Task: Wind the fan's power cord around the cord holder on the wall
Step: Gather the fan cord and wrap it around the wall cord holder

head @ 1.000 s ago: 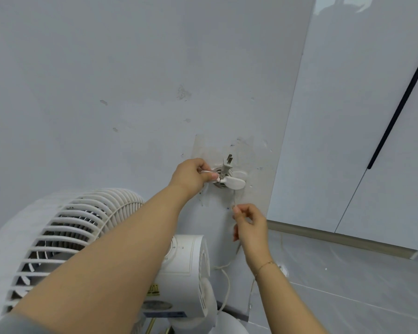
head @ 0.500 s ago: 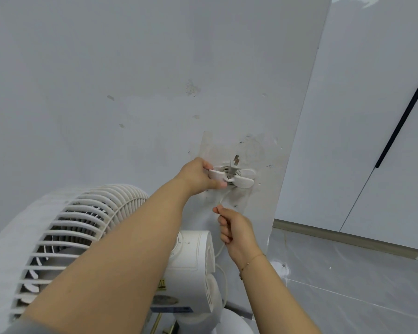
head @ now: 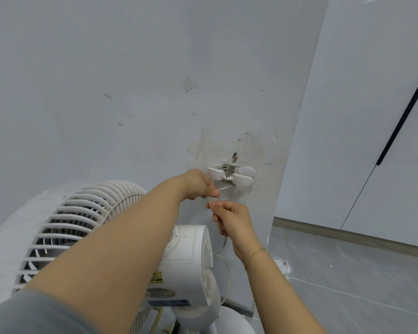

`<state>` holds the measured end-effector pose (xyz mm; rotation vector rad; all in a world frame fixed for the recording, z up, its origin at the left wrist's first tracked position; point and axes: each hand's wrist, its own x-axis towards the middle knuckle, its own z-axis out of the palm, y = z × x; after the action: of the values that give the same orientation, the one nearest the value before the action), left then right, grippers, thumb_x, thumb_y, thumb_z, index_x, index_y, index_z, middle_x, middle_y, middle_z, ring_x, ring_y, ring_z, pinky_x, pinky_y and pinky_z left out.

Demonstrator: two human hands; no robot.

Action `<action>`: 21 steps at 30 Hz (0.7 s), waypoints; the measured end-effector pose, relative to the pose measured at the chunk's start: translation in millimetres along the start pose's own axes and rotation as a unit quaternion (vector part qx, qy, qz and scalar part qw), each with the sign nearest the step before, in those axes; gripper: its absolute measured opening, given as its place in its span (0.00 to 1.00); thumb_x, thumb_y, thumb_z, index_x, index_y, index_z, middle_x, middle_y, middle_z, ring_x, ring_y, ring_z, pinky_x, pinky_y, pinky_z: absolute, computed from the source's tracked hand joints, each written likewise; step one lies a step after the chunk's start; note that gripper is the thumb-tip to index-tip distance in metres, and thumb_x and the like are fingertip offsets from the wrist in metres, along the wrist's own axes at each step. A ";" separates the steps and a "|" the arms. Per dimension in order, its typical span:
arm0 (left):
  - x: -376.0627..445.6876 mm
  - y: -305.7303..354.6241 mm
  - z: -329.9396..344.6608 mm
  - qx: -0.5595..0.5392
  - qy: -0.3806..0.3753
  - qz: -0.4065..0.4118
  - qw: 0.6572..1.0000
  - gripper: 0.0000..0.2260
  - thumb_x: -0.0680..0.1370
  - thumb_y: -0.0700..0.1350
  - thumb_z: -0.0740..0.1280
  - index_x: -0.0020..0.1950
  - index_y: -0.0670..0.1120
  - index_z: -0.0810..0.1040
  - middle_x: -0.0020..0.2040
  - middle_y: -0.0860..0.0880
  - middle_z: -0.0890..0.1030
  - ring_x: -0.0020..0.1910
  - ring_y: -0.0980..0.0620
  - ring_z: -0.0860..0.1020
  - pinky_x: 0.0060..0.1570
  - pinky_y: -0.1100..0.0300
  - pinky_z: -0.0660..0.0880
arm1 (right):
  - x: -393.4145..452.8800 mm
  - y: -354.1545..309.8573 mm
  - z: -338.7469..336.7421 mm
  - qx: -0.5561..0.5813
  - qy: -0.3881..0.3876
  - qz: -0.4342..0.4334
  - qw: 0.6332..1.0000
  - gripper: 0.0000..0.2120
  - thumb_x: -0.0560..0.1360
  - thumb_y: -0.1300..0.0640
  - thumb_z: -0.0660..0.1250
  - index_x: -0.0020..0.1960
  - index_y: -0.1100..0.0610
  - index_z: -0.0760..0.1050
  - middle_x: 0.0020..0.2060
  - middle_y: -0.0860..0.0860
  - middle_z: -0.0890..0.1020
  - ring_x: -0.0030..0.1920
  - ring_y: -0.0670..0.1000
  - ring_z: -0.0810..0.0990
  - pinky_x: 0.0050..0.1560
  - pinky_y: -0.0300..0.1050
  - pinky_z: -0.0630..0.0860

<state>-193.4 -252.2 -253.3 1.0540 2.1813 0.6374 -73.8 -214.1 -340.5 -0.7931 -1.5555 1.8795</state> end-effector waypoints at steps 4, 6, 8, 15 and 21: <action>1.9 1.4 5.5 -0.020 0.004 -0.011 1.000 0.13 0.81 0.43 0.59 0.36 0.48 0.72 0.37 0.53 0.77 0.36 0.57 0.76 0.39 0.63 0.66 | -1.6 4.3 -6.2 -0.038 -0.056 0.028 0.997 0.11 0.79 0.58 0.62 0.42 0.62 0.78 0.27 0.53 0.75 0.25 0.49 0.72 0.32 0.42 0.74; 3.5 3.3 6.4 -0.040 0.015 -0.021 0.999 0.14 0.81 0.42 0.57 0.35 0.48 0.70 0.35 0.53 0.76 0.35 0.57 0.76 0.38 0.63 0.64 | -5.2 11.1 -13.8 -0.089 -0.099 0.052 0.990 0.16 0.80 0.53 0.60 0.38 0.61 0.76 0.29 0.55 0.76 0.30 0.50 0.76 0.46 0.46 0.78; 4.6 4.3 6.2 -0.061 0.015 -0.033 0.998 0.15 0.81 0.42 0.57 0.35 0.48 0.70 0.35 0.52 0.76 0.34 0.57 0.77 0.38 0.62 0.66 | -9.0 16.7 -24.3 -0.109 -0.133 0.067 0.983 0.16 0.80 0.52 0.60 0.39 0.61 0.74 0.31 0.56 0.76 0.33 0.50 0.77 0.56 0.48 0.78; 8.4 6.2 2.8 -0.216 0.010 -0.118 0.969 0.13 0.78 0.34 0.60 0.35 0.44 0.72 0.34 0.48 0.75 0.29 0.56 0.75 0.37 0.64 0.70 | -17.7 -14.1 -54.8 -0.062 -0.040 -0.024 0.997 0.13 0.79 0.62 0.61 0.37 0.60 0.79 0.22 0.46 0.64 0.25 0.48 0.60 0.27 0.39 0.59; 6.4 12.0 1.4 -0.332 -0.008 -0.191 0.924 0.13 0.79 0.33 0.58 0.35 0.42 0.70 0.34 0.49 0.73 0.27 0.56 0.76 0.38 0.62 0.68 | -19.5 -48.0 -58.7 -0.203 -0.087 0.049 0.974 0.20 0.76 0.51 0.65 0.28 0.58 0.69 0.19 0.48 0.64 0.20 0.50 0.63 0.28 0.44 0.70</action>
<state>-189.4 -240.0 -248.6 0.2662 1.8534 1.0631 -14.5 -182.7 -300.3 -0.9113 -2.0879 1.7590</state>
